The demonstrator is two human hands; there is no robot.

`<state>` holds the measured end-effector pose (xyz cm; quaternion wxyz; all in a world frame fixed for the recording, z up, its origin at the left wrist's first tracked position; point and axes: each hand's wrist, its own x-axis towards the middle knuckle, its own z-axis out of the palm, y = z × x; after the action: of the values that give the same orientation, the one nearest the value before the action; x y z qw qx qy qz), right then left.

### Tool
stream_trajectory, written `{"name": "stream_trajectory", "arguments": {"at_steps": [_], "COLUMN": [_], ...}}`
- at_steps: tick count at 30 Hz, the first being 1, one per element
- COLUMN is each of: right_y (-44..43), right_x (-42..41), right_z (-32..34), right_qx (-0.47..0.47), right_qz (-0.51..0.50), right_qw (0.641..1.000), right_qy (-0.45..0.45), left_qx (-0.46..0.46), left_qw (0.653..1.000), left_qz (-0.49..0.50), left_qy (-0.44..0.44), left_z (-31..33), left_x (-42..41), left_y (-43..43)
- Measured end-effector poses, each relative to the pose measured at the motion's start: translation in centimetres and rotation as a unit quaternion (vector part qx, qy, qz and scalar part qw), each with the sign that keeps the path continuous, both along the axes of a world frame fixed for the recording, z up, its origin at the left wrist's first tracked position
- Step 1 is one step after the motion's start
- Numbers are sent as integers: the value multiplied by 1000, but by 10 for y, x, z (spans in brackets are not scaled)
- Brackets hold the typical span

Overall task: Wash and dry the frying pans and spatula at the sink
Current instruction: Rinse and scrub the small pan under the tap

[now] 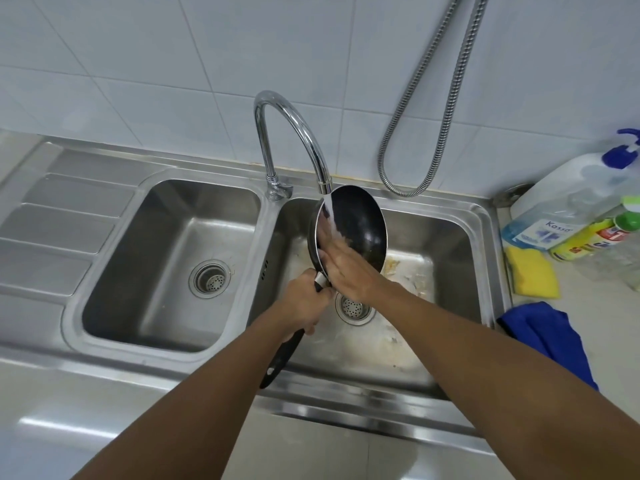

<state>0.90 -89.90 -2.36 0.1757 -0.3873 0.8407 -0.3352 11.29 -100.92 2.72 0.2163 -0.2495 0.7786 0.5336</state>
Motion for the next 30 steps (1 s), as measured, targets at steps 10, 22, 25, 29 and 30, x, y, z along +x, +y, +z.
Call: {"name": "stream_trajectory", "arguments": {"at_steps": [10, 22, 25, 29, 30], "right_y": [18, 58, 59, 45, 35], "right_x": [-6, -30, -35, -82, -93], "right_z": [-3, -8, -1, 32, 42], "right_qx": [24, 268, 193, 105, 95], "right_qz": [29, 44, -14, -117, -108], "right_qw": [999, 957, 978, 987, 990], "right_qy": [-5, 103, -75, -36, 10], "left_qx": [34, -23, -9, 108, 126], "left_qw": [999, 998, 997, 985, 983], "left_qz": [28, 51, 81, 122, 121], "left_qy": [2, 21, -7, -49, -52], "left_z": [2, -3, -10, -20, -21], "left_x": [-6, 0, 2, 12, 13], "left_y": [1, -9, -15, -18, -18]}}
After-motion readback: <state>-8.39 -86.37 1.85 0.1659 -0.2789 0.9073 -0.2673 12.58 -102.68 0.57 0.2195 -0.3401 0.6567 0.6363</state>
